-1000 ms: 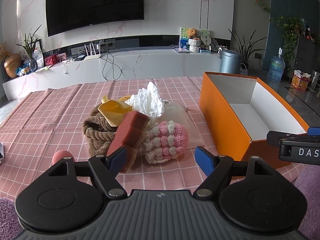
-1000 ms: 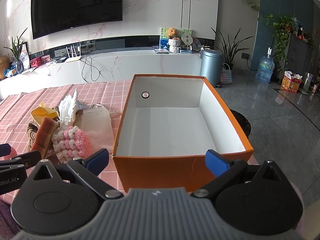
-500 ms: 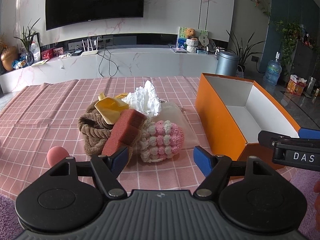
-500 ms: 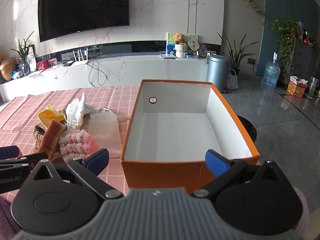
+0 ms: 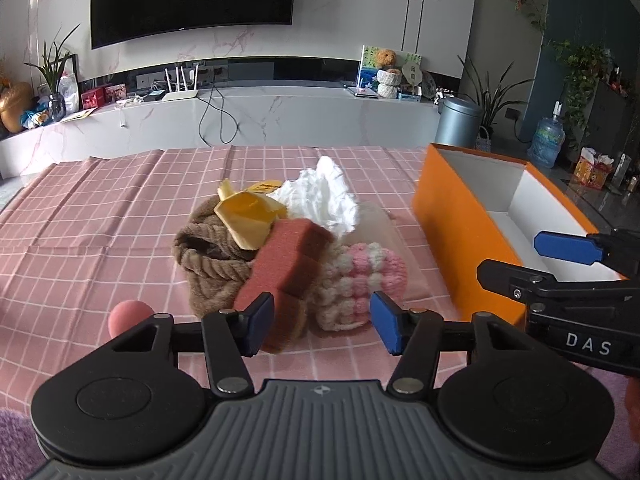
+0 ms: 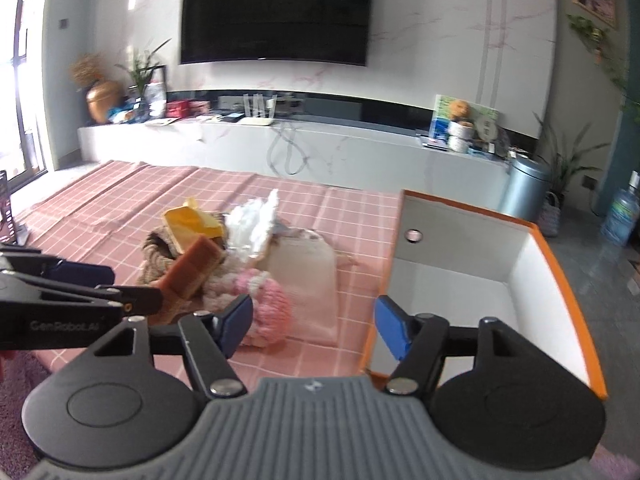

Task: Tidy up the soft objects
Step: 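Grasp the red sponge with the left tool while the right grasps the pink crochet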

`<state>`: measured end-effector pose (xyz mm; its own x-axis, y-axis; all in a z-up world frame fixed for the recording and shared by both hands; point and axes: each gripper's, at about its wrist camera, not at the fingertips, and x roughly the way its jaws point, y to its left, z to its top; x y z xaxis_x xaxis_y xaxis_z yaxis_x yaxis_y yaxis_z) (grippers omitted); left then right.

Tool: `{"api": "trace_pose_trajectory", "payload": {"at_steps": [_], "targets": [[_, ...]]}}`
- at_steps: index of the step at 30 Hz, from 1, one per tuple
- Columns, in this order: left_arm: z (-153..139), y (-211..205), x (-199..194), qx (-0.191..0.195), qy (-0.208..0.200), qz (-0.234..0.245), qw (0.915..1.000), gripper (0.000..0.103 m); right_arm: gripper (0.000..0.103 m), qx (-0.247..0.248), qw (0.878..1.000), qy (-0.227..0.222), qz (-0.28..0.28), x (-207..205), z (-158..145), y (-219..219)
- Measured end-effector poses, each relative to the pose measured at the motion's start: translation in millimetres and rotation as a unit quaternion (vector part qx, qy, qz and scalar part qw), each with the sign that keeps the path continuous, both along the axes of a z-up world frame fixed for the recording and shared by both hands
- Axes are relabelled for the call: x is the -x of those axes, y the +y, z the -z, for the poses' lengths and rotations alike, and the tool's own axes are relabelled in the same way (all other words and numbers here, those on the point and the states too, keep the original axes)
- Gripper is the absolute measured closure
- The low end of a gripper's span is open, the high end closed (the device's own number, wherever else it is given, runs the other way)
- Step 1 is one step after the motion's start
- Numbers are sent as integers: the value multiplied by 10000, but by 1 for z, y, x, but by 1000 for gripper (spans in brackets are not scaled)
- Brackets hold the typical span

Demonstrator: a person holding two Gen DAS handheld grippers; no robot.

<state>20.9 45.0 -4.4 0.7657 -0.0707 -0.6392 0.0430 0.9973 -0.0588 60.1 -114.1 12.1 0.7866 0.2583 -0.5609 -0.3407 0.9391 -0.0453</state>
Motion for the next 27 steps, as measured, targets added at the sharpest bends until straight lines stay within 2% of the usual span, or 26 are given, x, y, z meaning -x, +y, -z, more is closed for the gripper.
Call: {"api": "trace_pose_trajectory", "payload": {"at_steps": [3, 7, 9, 13, 15, 17, 20, 23, 26, 27], "targets": [[9, 10, -12, -162, 142, -8, 9998, 37, 42, 117, 9995, 156, -265, -15, 8, 13], [24, 11, -25, -461, 214, 166, 9986, 25, 42, 304, 9977, 346, -496, -39, 20, 29], [32, 9, -32, -577, 267, 299, 9975, 23, 42, 375, 9966, 460, -564, -51, 27, 36], [52, -2, -45, -1257, 234, 545, 9903, 20, 42, 360, 9951, 757, -529, -71, 41, 44], [61, -4, -51, -1376, 322, 661, 9878, 20, 42, 335, 9941, 846, -588, -79, 48, 50], [67, -3, -57, -1343, 383, 730, 9875, 20, 38, 345, 9934, 905, -608, -85, 54, 54], [76, -6, -62, -1749, 272, 700, 9817, 20, 26, 319, 9930, 965, -594, -93, 61, 57], [79, -5, -65, -1849, 259, 757, 9795, 23, 25, 264, 9919, 1080, -611, -100, 68, 58], [80, -4, -64, -1805, 249, 783, 9801, 33, 26, 122, 9906, 1180, -676, -105, 73, 60], [80, -5, -64, -1799, 236, 801, 9801, 40, 27, 110, 9903, 1200, -696, -105, 75, 61]]}}
